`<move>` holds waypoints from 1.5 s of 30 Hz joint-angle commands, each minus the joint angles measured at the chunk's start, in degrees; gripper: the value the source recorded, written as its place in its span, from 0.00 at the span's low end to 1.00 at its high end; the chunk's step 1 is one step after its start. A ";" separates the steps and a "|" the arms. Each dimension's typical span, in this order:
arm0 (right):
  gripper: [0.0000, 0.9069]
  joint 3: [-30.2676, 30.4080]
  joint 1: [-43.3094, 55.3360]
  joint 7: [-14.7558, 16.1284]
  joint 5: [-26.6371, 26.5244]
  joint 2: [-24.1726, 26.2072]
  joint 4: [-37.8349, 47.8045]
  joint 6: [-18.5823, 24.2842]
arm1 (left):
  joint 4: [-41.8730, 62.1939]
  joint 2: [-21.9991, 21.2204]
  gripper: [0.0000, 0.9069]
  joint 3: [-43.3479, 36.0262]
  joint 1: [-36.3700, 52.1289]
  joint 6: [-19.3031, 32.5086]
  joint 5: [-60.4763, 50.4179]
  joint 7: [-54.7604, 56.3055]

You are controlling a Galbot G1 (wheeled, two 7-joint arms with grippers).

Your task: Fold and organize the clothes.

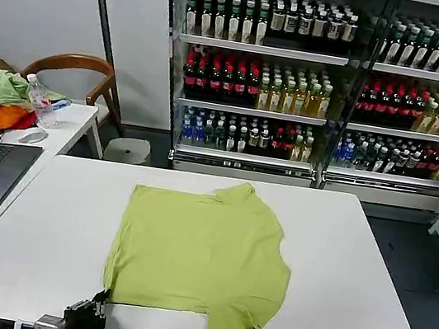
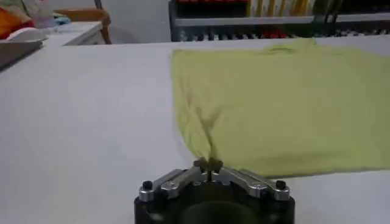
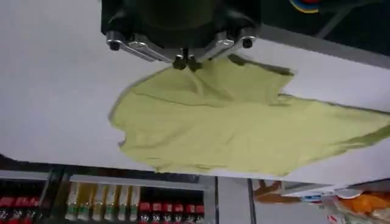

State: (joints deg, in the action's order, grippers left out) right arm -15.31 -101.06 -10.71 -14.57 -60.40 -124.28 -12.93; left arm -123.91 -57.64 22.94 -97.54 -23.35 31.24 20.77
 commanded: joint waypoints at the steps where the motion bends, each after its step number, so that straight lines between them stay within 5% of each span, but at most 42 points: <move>1: 0.00 -3.40 -2.94 0.83 0.53 0.85 -4.22 0.32 | -5.55 1.59 0.04 2.94 -5.54 0.31 0.17 -0.20; 16: 0.00 -9.54 -16.97 3.57 2.78 2.78 -12.72 0.40 | -10.93 2.52 0.04 4.56 -16.21 1.59 -5.81 0.38; 25: 0.00 -10.34 -16.23 3.65 3.00 3.70 -14.20 0.36 | -12.82 2.69 0.04 5.48 -17.76 1.26 -7.32 0.88; 32: 0.00 -13.80 -6.10 3.59 -2.52 4.44 -12.76 -1.78 | -8.98 4.23 0.04 6.76 -4.75 2.18 0.12 -0.88; 37: 0.00 -11.97 4.40 3.66 -5.63 4.10 -7.78 -4.47 | -1.51 4.94 0.06 4.57 3.62 7.95 1.34 -7.58; 45: 0.00 -6.89 14.39 3.89 -6.64 2.63 -1.52 -7.49 | 4.04 4.87 0.06 2.95 9.62 8.18 3.93 -9.29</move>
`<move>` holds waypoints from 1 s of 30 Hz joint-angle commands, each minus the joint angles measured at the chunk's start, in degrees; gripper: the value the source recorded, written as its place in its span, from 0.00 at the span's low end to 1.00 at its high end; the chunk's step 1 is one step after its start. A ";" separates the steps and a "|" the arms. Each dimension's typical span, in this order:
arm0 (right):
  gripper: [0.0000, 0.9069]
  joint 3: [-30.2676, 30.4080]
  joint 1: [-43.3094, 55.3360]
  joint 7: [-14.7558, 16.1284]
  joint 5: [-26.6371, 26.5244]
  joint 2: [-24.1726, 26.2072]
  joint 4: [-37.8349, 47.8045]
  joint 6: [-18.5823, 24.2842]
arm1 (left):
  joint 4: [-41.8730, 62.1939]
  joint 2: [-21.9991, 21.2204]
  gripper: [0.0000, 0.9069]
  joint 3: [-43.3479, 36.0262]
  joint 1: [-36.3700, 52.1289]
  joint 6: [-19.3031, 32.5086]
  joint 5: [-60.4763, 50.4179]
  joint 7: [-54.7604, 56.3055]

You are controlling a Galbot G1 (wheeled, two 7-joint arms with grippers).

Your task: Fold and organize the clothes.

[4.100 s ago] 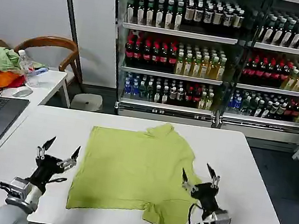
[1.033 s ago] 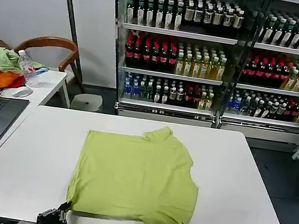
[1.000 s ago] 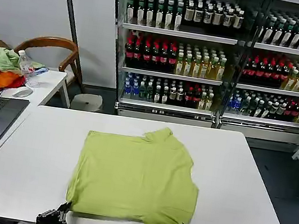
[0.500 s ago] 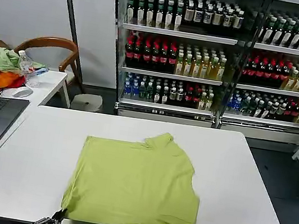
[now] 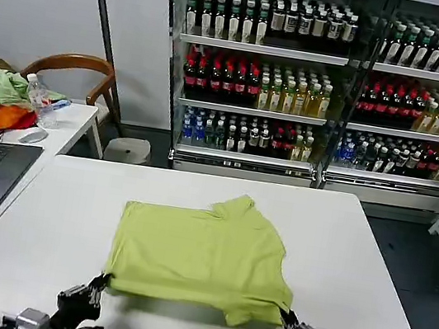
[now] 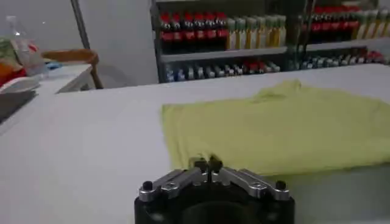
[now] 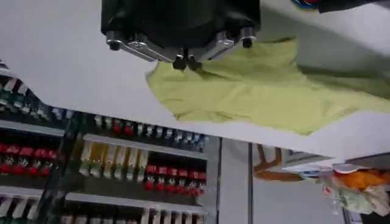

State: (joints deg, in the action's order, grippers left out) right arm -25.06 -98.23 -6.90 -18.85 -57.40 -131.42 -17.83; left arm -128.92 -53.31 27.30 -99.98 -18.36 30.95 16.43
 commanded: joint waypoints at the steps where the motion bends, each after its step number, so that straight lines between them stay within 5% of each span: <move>1: 0.00 3.35 12.50 0.05 -2.36 -0.50 6.21 -2.83 | 9.85 0.64 0.06 -1.63 12.61 3.21 4.24 -5.04; 10: 0.00 9.22 20.60 0.55 -1.59 -1.81 12.36 -3.87 | 14.50 1.15 0.04 -1.43 17.36 2.96 5.45 -6.40; 30: 0.00 11.96 26.62 1.80 1.49 -3.14 20.72 -3.53 | 18.28 1.48 0.06 -4.41 20.02 2.85 3.70 -9.81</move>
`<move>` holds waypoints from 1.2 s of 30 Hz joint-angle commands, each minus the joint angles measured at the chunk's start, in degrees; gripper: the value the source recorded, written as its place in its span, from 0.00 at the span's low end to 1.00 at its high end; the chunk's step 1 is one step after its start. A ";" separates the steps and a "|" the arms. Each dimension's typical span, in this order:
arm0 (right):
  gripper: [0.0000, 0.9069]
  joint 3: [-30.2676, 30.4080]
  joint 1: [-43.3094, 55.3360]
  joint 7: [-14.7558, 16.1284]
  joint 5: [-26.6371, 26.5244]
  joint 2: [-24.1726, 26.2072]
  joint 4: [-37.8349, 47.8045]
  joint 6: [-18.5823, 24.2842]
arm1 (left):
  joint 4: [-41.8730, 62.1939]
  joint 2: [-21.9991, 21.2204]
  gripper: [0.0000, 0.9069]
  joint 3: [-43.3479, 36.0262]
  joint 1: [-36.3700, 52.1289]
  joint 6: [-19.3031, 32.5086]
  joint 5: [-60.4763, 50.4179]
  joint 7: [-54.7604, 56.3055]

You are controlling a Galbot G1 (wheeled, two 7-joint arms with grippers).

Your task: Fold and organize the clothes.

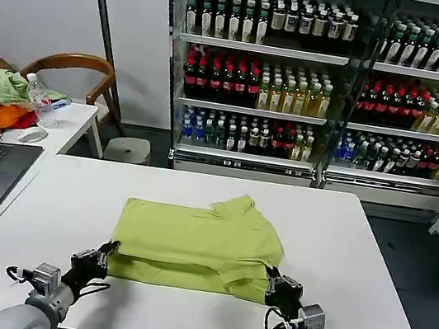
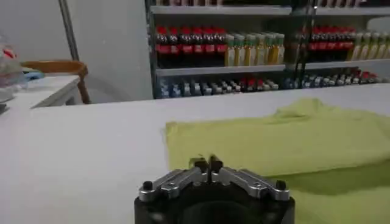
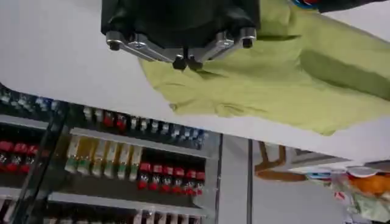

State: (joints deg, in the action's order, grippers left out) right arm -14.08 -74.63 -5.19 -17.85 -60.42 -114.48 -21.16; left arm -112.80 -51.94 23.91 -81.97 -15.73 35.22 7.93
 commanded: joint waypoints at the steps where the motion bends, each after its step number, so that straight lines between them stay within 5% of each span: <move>1: 0.00 1.10 3.21 0.12 0.54 -0.12 4.07 -0.20 | 2.33 0.12 0.04 -1.02 2.07 0.24 -0.71 -1.36; 18: 0.00 1.89 3.94 0.41 1.94 -0.99 7.94 -0.01 | 6.14 -0.05 0.09 -2.58 4.98 -0.33 -3.20 -3.08; 19: 0.00 1.89 4.00 0.38 2.00 -1.04 7.98 -0.02 | 6.39 -0.07 0.97 -2.73 5.23 -0.32 -3.42 -3.07; 20: 0.00 1.87 4.07 0.35 2.06 -1.16 8.15 -0.01 | 6.61 -0.10 1.00 -2.90 5.47 -0.34 -3.71 -3.02; 21: 0.38 1.87 4.10 0.35 2.13 -1.19 8.15 -0.02 | 6.90 -0.13 1.00 -3.05 5.77 -0.46 -4.12 -2.88; 22: 0.98 1.86 4.18 0.38 2.31 -1.32 8.36 -0.05 | 7.33 -0.23 1.00 -3.29 6.13 -0.72 -4.89 -2.63; 36: 1.00 -0.74 4.02 -1.47 2.07 -2.06 7.66 -1.28 | 6.84 -0.71 1.00 -2.50 6.50 -1.29 -4.96 -1.19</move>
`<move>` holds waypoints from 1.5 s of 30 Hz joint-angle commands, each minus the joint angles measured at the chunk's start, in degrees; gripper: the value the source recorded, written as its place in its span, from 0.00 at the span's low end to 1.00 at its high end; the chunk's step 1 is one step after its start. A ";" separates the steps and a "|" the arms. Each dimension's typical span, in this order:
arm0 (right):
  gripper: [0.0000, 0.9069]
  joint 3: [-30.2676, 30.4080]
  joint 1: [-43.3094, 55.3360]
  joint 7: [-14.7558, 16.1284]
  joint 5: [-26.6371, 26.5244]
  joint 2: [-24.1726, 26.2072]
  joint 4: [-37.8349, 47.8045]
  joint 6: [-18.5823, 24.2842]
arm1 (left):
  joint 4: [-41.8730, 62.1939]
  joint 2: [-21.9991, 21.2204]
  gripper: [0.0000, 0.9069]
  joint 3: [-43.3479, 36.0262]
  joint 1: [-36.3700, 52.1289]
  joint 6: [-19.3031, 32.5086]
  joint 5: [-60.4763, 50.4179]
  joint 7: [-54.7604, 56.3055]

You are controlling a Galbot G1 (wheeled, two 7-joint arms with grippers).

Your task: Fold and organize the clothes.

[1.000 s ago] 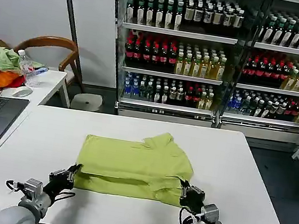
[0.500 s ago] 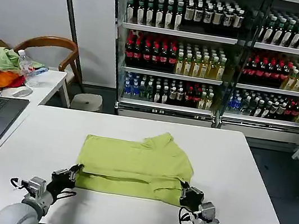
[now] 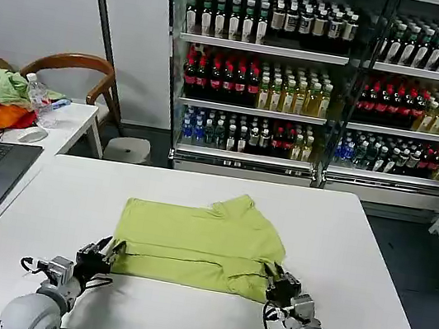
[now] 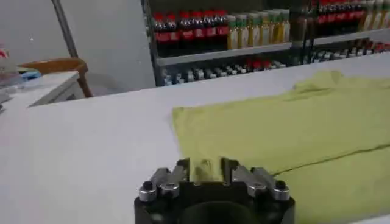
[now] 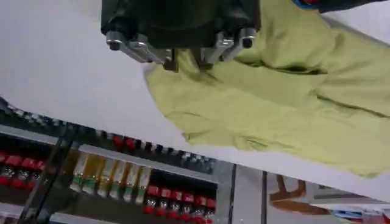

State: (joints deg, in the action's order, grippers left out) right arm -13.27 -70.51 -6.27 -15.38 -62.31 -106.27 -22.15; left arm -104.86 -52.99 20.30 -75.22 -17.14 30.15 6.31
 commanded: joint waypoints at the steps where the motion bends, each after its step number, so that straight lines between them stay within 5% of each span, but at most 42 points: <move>1: 1.00 -2.41 -0.69 -0.47 -0.93 0.11 -1.79 -0.39 | -2.30 0.64 1.00 1.69 -0.88 0.41 0.40 0.60; 8: 1.00 -8.01 -8.13 -0.45 -4.04 2.91 -9.54 -0.57 | -9.13 1.61 1.00 3.55 -6.99 0.32 2.66 2.88; 16: 1.00 -9.69 -17.18 -1.35 -4.72 2.39 -13.75 -0.03 | -12.56 -0.75 1.00 2.64 -10.51 -7.52 2.51 7.98; 22: 1.00 -9.86 -17.52 -3.82 -3.87 1.48 -11.53 0.50 | -11.01 -1.12 1.00 2.64 -10.00 -7.44 2.44 7.99; 34: 1.00 -5.82 -17.09 -3.27 -4.13 0.64 -11.28 0.39 | -8.01 -1.46 1.00 2.15 -7.20 -5.71 4.07 8.21; 35: 0.32 -5.56 -16.96 -3.15 -4.05 0.47 -11.12 0.38 | -7.24 -1.46 1.00 2.16 -6.93 -5.70 4.20 8.41; 36: 0.00 -5.32 -16.85 -3.13 -3.78 0.36 -10.89 0.38 | -6.76 -1.48 0.19 2.16 -6.77 -5.68 4.60 8.90; 37: 0.00 -5.16 -16.75 -3.20 -3.70 0.26 -10.80 0.38 | -6.37 -1.47 0.06 2.17 -6.71 -5.70 5.49 9.18; 45: 0.00 -4.08 -15.90 -3.00 -4.08 0.08 -10.34 0.17 | -6.83 -1.68 0.06 1.77 -7.46 -6.23 6.62 9.28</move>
State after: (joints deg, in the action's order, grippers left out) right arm -18.26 -86.11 -9.16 -19.49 -62.15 -116.80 -21.93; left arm -112.90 -54.42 22.23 -82.91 -23.07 35.21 14.92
